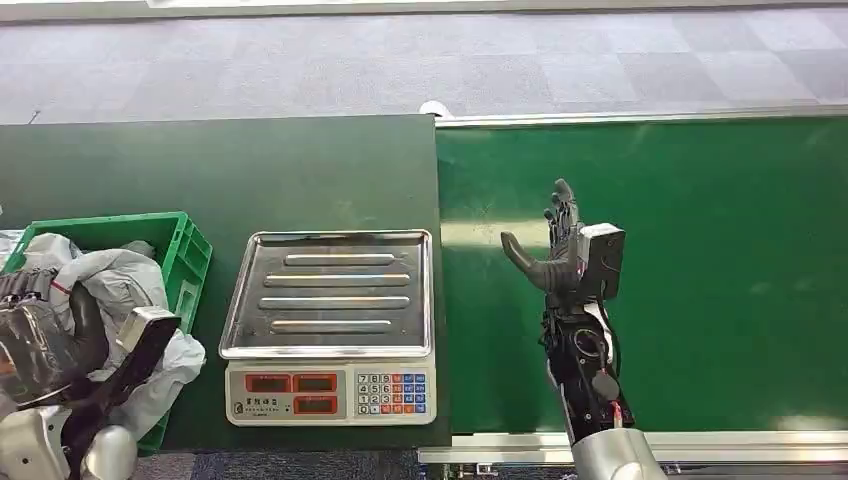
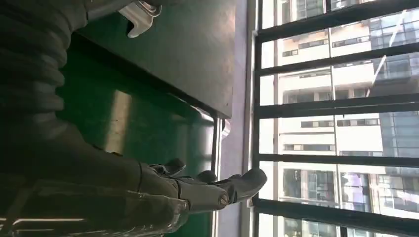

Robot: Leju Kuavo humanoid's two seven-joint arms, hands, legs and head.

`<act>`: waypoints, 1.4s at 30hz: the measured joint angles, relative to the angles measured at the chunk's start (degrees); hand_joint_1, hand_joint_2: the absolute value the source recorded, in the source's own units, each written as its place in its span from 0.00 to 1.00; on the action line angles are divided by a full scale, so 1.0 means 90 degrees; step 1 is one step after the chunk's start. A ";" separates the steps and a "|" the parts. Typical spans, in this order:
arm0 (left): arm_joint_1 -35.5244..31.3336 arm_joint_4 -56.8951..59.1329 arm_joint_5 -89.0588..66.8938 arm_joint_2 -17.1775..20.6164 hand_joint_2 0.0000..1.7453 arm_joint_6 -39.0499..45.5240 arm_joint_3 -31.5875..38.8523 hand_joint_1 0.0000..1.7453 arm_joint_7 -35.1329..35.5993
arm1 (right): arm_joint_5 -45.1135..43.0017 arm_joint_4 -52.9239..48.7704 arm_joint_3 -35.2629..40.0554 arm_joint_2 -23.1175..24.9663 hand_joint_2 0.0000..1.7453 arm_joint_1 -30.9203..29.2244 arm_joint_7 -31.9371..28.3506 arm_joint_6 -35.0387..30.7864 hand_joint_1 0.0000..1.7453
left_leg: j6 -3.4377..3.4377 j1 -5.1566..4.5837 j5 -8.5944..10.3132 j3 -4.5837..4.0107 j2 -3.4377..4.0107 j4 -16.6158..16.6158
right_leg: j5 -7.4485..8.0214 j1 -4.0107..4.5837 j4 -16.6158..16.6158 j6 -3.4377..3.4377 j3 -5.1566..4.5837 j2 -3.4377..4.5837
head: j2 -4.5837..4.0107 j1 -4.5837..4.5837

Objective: Moved the parcel from conveyor to table for the left to box.

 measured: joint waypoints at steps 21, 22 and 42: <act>0.0004 0.0005 -0.0002 0.0007 1.00 0.0000 0.0000 1.00 0.0002 | 0.0000 -0.0002 -0.0051 0.0017 1.00 0.0000 0.0000 0.0000 0.00 | 0.0000 0.0000 0.0000 0.0000 0.0000 0.0000 | 0.0000 0.0000 0.0000 0.0000 0.0000 0.0000 | 0.0000 0.0000; 0.0004 0.0005 0.0000 0.0007 1.00 0.0000 0.0000 1.00 0.0002 | 0.0000 -0.0002 -0.0051 0.0017 1.00 0.0000 0.0000 0.0000 0.00 | 0.0000 0.0000 0.0000 0.0000 0.0000 0.0000 | 0.0000 0.0000 0.0000 0.0000 0.0000 0.0000 | 0.0000 0.0000; 0.0004 0.0036 0.0000 0.0019 0.00 0.0000 -0.0007 0.00 0.0000 | 0.0000 -0.0002 -0.0068 0.0017 1.00 0.0000 0.0000 0.0000 0.00 | 0.0000 0.0000 0.0000 0.0000 0.0000 0.0000 | 0.0000 0.0000 0.0000 0.0000 0.0000 0.0000 | 0.0000 0.0000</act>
